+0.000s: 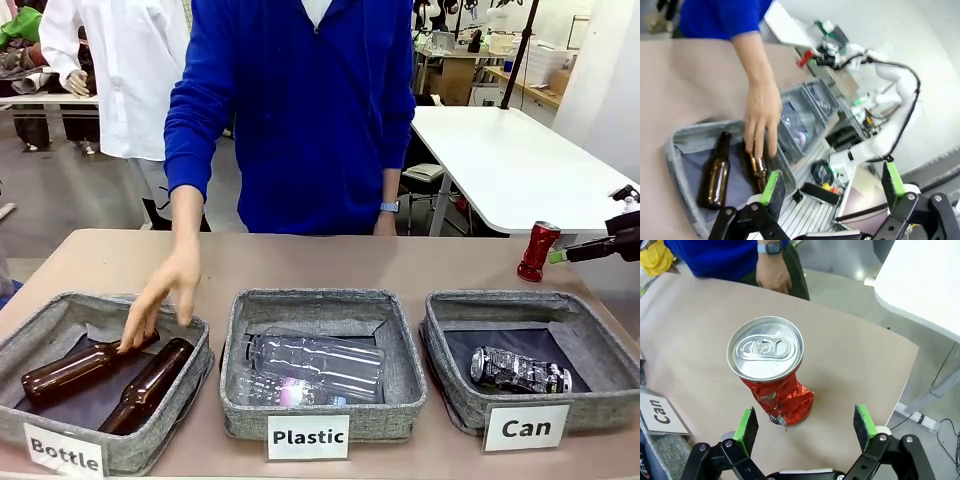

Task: Sort the can waste into the basket.
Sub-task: Pick up the can waste from the table and place it in the right Fabric basket.

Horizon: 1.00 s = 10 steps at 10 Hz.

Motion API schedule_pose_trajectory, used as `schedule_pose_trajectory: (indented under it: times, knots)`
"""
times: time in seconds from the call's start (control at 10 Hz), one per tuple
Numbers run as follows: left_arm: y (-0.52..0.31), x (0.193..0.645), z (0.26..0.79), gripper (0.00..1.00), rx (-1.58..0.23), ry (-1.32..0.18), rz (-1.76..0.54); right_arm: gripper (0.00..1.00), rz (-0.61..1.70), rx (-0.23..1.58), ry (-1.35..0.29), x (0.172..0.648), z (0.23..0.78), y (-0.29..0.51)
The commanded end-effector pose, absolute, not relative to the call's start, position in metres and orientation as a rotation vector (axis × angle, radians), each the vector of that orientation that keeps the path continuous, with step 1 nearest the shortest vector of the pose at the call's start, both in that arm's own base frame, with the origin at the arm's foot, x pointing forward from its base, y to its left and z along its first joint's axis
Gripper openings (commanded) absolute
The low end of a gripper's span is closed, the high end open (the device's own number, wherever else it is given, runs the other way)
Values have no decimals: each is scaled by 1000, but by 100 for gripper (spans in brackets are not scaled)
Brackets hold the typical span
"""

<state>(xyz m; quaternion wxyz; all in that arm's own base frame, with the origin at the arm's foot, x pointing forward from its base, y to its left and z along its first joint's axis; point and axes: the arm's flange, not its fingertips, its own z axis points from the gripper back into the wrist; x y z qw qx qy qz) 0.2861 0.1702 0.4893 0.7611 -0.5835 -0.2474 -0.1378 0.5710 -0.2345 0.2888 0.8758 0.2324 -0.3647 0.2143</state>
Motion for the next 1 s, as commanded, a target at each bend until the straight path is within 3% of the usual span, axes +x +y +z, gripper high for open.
schedule_pose_trajectory:
  times: [0.0, 0.5, 0.6, 0.9]
  knots:
    - [154, 282, 478, 100, -1241, -458, -365, 100, 427, 494, -796, 582, 288, -233]
    - [81, 285, 429, 100, -1059, -326, -543, 100, 422, 508, -796, 589, 283, -232]
    - [104, 283, 445, 100, -1165, -325, -484, 100, 420, 509, -797, 589, 283, -231]
    - [104, 283, 445, 100, -1165, -325, -484, 100, 429, 522, -797, 594, 278, -226]
